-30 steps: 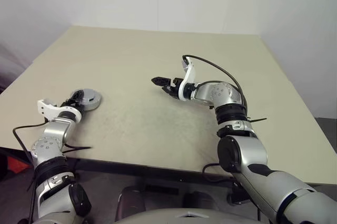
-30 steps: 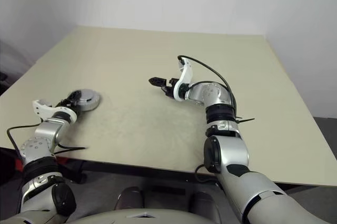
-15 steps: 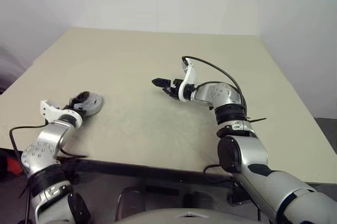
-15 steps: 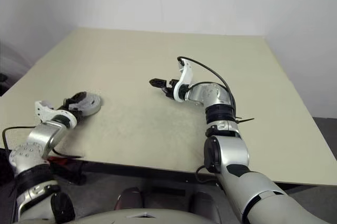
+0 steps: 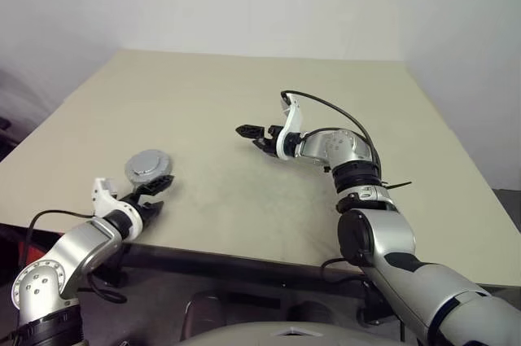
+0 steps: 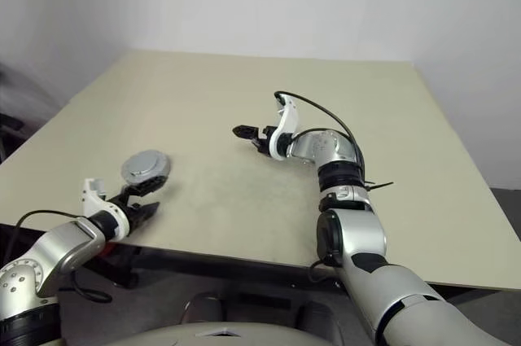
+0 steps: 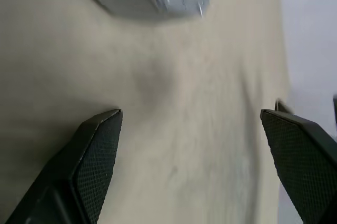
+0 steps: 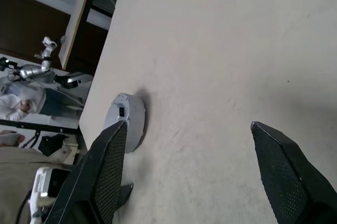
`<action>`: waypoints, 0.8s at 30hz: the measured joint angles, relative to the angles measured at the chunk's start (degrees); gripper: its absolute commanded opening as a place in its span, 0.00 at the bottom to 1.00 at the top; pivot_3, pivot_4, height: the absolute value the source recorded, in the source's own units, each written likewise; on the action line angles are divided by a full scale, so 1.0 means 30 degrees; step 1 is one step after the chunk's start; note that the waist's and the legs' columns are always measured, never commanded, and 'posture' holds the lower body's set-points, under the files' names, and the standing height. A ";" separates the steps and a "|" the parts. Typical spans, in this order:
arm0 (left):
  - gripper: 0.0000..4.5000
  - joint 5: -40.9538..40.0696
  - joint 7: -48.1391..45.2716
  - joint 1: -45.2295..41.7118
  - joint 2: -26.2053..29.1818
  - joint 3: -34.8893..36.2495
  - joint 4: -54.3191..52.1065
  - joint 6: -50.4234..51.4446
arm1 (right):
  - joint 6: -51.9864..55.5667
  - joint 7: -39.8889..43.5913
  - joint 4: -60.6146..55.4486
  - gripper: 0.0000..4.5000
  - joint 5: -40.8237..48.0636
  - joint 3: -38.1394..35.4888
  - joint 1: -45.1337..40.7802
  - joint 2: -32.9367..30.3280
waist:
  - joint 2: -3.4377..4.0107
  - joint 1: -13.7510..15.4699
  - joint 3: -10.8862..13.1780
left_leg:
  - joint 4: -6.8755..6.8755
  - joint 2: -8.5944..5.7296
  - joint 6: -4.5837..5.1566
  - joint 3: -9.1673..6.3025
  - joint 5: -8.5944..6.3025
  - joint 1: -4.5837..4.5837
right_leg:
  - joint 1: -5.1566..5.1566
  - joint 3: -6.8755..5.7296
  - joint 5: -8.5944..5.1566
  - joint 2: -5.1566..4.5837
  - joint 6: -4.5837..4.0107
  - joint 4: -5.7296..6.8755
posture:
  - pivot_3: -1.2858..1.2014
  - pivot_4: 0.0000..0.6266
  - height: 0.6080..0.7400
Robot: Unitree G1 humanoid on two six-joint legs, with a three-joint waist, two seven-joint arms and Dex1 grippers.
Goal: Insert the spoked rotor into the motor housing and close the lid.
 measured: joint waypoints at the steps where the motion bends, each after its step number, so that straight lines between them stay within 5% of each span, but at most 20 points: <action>1: 0.99 0.0255 -0.0336 -0.0138 0.0269 -0.0599 -0.0098 0.0115 | -0.0218 0.0074 -0.0001 0.95 -0.0160 0.0216 0.0001 -0.0052 | 0.0001 0.0060 0.0000 | 0.0004 -0.0001 -0.0004 0.0000 0.0003 -0.0014 | 0.0004 -0.0004 0.0003 -0.0004 0.0022 0.0000 | 0.52 0.00 1.00; 10: 0.99 0.9611 -0.8064 -0.4090 0.2610 -0.5542 -0.0457 -0.1741 | -0.4390 0.3430 -0.0920 0.95 -0.2954 0.4204 0.1089 -0.1231 | -0.0107 -0.0168 0.0030 | -0.0008 0.0060 -0.0113 -0.0014 0.0071 -0.0121 | -0.0061 -0.0028 0.0014 0.0033 0.0039 0.0008 | 0.52 0.00 1.00; 17: 0.99 1.6604 -1.3325 -0.4988 0.4074 -0.7317 -0.0081 -0.4920 | -0.9274 1.0153 -0.0839 0.95 -0.4886 0.6384 0.1527 -0.5182 | -0.0106 -0.0240 0.0031 | -0.0009 0.0060 -0.0094 -0.0008 0.0064 -0.0289 | -0.0204 -0.0024 0.0075 0.0039 -0.0089 0.0010 | 0.52 0.00 1.00; 24: 0.99 2.0020 -1.6519 -0.5582 0.4135 -0.7827 0.0591 -0.6495 | -1.4281 1.6193 -0.0842 0.95 -0.6178 0.7734 0.3053 -0.7926 | -0.0108 -0.0218 0.0032 | 0.0069 0.0060 0.0021 0.0002 0.0020 -0.0306 | -0.0198 -0.0022 0.0076 0.0027 -0.0109 0.0036 | 0.52 0.00 1.00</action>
